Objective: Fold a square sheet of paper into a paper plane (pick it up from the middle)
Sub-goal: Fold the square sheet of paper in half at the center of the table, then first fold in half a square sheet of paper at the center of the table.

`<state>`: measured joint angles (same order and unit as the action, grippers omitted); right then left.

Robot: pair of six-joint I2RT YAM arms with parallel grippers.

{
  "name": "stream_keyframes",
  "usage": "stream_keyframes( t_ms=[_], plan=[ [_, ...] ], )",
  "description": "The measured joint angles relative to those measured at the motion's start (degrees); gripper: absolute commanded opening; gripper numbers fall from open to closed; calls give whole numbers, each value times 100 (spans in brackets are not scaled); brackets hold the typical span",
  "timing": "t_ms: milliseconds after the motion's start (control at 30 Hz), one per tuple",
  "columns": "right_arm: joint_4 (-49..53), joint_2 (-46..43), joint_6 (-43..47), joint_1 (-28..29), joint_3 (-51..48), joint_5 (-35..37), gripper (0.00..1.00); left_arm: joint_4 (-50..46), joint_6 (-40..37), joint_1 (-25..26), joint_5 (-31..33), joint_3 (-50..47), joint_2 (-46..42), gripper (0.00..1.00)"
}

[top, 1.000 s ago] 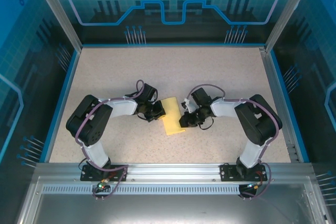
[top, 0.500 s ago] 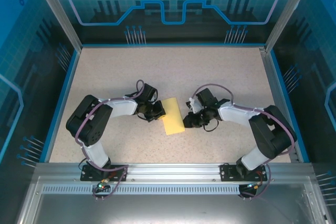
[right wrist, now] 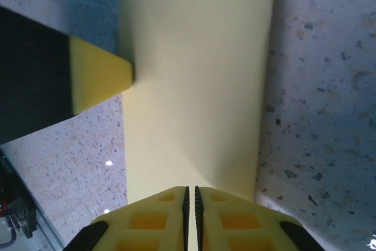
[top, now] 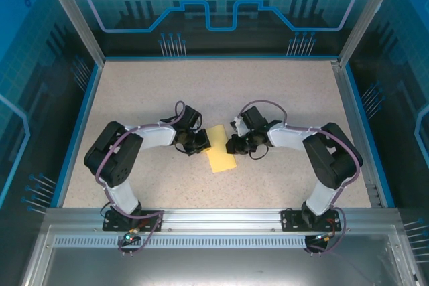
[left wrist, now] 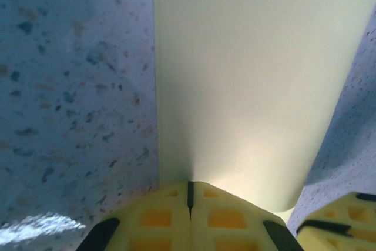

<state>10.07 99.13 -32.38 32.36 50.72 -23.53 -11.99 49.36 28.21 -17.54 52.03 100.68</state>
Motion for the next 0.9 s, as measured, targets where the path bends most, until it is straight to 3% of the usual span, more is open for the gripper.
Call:
stream_keyframes(
  t_ms=[200,400,900],
  plan=[
    [-210,26,-219,-4,-245,61,13,-262,-173,9,-79,404,-245,2],
    [-332,175,-262,-4,-245,50,13,232,-136,59,-459,568,-275,3],
    [-350,203,-326,-15,-240,44,9,975,57,380,-634,1034,1049,0]
  ],
)
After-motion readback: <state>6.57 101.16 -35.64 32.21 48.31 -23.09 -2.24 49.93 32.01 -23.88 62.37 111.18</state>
